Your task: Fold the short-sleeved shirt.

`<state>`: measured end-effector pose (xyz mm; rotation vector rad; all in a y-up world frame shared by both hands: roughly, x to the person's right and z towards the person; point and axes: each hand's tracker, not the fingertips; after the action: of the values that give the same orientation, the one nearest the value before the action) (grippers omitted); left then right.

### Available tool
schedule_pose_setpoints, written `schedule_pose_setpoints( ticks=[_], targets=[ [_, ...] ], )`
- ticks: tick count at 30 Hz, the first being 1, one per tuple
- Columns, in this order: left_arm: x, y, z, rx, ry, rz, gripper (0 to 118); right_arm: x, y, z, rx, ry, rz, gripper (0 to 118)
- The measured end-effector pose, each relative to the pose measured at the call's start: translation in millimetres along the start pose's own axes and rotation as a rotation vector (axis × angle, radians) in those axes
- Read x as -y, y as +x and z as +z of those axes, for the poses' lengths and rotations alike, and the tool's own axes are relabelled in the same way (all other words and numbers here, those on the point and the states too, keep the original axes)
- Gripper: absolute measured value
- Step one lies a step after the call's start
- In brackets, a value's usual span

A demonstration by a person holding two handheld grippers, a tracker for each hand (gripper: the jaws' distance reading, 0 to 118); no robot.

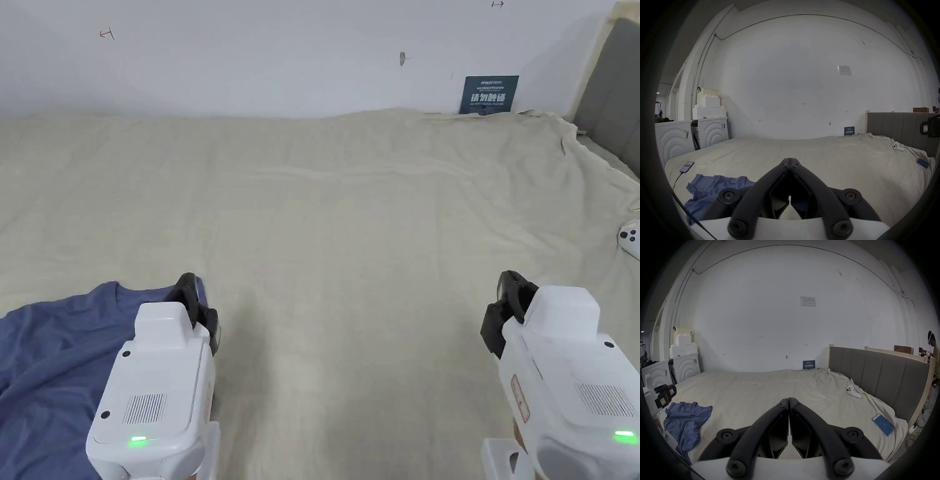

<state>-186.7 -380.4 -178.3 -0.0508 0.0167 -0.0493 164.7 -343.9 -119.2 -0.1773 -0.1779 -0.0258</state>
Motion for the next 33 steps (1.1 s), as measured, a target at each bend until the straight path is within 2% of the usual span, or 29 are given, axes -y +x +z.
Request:
schedule_pose_setpoints(
  ticks=[14,18,20,22,25,27,29,30,31,32,33],
  targets=[
    [-3.5,4.2,-0.7,0.007,0.007,-0.013,0,-4.7,2.0,0.8,0.005,0.002,0.005,0],
    [-6.3,5.9,1.0,0.014,0.005,-0.002,0,-4.8,0.6,0.8,0.010,0.003,0.028,0],
    [-10.4,3.3,1.5,0.041,-0.007,0.084,0,-8.7,-5.5,3.1,0.032,0.019,0.110,0],
    [-14.2,-5.9,0.8,0.077,-0.013,0.273,0,-10.8,-13.9,6.0,0.054,0.059,0.244,0],
    [-15.0,-32.8,-4.1,0.259,-0.045,0.707,0,-9.1,-33.9,10.7,0.145,0.141,0.566,0],
    [-7.3,-47.1,-7.6,0.373,-0.045,0.982,0,-1.1,-48.1,14.2,0.233,0.235,0.817,0],
    [0.2,-51.7,-10.1,0.443,-0.054,1.161,0,9.2,-54.5,15.7,0.276,0.324,1.027,0],
    [1.7,-51.0,-9.9,0.461,-0.058,1.212,0,12.4,-55.8,16.1,0.284,0.350,1.084,0],
    [2.4,-50.8,-10.4,0.471,-0.065,1.229,0,12.4,-56.1,16.6,0.281,0.348,1.079,0],
    [0.6,-49.3,-9.7,0.471,-0.067,1.213,0,11.3,-53.9,17.0,0.263,0.331,1.033,0],
    [-2.7,-47.3,-8.2,0.458,-0.061,1.171,0,6.7,-52.1,18.0,0.225,0.295,0.947,0]
  ],
)
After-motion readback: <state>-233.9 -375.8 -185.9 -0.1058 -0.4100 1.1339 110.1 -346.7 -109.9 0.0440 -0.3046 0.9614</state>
